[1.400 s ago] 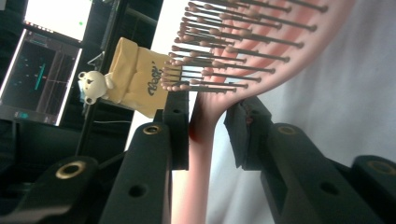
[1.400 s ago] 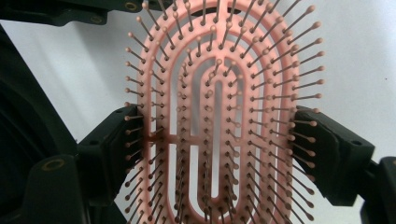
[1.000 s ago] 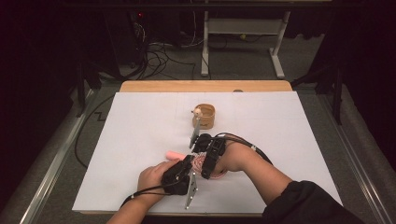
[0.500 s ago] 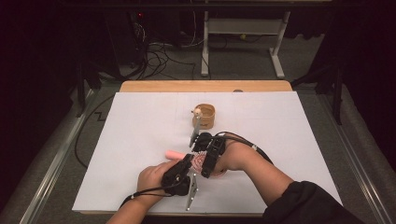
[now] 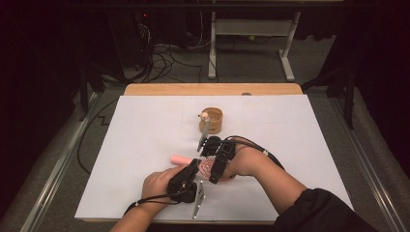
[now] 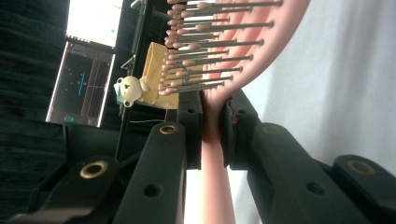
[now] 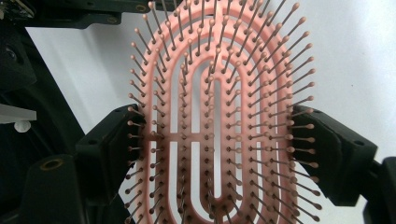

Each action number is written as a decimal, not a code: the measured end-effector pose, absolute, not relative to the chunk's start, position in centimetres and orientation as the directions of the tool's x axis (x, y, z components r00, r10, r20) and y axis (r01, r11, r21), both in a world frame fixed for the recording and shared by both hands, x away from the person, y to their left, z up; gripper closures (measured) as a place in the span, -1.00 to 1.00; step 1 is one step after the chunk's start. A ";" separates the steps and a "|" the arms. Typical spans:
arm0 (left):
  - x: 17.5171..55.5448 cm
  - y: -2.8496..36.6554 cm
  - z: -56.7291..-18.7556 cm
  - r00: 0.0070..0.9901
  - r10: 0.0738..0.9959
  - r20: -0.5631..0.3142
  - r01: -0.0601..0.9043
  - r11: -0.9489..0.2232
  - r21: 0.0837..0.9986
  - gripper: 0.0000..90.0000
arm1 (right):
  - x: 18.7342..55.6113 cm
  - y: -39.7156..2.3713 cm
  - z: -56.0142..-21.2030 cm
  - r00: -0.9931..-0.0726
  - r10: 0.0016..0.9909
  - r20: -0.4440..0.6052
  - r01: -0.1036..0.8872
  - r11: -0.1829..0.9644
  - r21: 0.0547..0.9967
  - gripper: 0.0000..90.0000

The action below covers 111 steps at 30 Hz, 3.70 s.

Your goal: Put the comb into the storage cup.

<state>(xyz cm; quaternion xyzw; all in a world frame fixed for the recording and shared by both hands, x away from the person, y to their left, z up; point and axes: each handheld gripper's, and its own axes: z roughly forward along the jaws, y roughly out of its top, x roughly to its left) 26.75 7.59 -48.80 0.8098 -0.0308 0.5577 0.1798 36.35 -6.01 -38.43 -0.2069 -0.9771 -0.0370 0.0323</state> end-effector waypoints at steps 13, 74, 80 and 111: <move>26.8 7.6 -49.0 0.380 0.167 0.910 -0.246 -0.930 0.273 0.80 | 36.1 -6.5 -38.2 -0.915 0.403 0.037 0.404 0.912 0.066 -0.79; 27.6 8.9 -48.8 0.369 0.198 0.908 -0.190 -0.940 0.282 0.80 | 35.5 -17.6 -40.5 -0.857 0.513 -0.043 0.514 0.858 -0.007 -0.99; 27.6 9.1 -48.7 0.364 0.212 0.907 -0.185 -0.938 0.294 0.80 | 35.4 -19.1 -41.5 -0.843 0.535 -0.047 0.536 0.844 -0.005 -0.99; 28.1 10.5 -47.6 0.386 0.330 0.861 -0.149 -0.899 0.411 0.80 | 34.8 -23.9 -43.5 -0.723 0.691 0.000 0.626 0.654 0.424 -0.99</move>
